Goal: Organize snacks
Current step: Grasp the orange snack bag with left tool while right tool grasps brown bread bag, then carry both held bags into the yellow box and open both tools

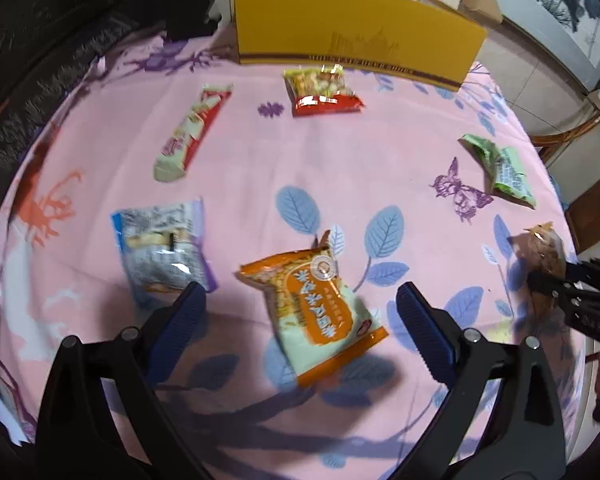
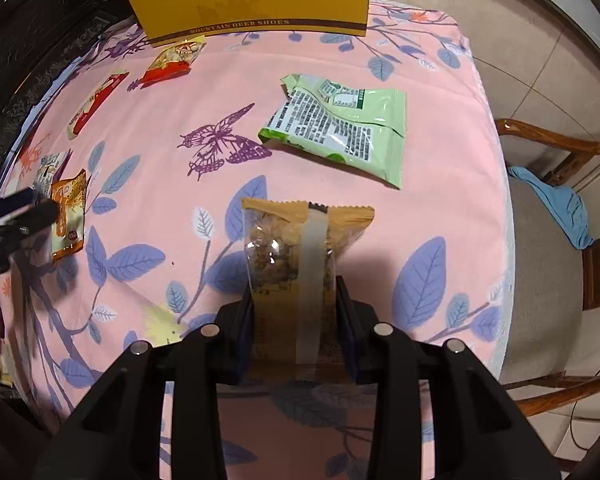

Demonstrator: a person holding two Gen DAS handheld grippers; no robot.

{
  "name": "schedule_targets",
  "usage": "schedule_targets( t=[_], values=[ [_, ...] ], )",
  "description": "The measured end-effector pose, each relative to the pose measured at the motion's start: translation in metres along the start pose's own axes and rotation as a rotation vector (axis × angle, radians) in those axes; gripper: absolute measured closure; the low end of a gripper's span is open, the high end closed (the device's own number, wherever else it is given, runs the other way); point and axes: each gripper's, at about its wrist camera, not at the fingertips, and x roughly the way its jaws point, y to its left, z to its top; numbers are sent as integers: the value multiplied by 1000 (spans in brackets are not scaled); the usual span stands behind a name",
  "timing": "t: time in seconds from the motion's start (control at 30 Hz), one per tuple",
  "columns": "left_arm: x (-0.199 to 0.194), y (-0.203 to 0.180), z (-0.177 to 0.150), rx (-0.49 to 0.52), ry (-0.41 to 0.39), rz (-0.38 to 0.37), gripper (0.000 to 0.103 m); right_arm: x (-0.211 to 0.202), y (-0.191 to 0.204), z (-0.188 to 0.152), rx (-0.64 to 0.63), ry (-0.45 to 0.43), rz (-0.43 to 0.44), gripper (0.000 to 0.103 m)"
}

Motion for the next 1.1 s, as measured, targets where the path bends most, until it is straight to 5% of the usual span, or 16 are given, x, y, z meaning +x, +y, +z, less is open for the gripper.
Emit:
schedule_targets(
  t=[0.27,0.43,0.6,1.1],
  values=[
    [25,-9,-5,-7,16,27,10,1,-1,1,14,8,1,66],
    [22,-5,-7,-7,-2,58,28,1,-1,1,24,7,-3,66],
    [18,-2,-4,9,-6,36,64,1,-1,2,27,13,-7,66],
    [-25,-9,35,19,-117,-42,68,-13,1,7,68,-43,36,67]
  ],
)
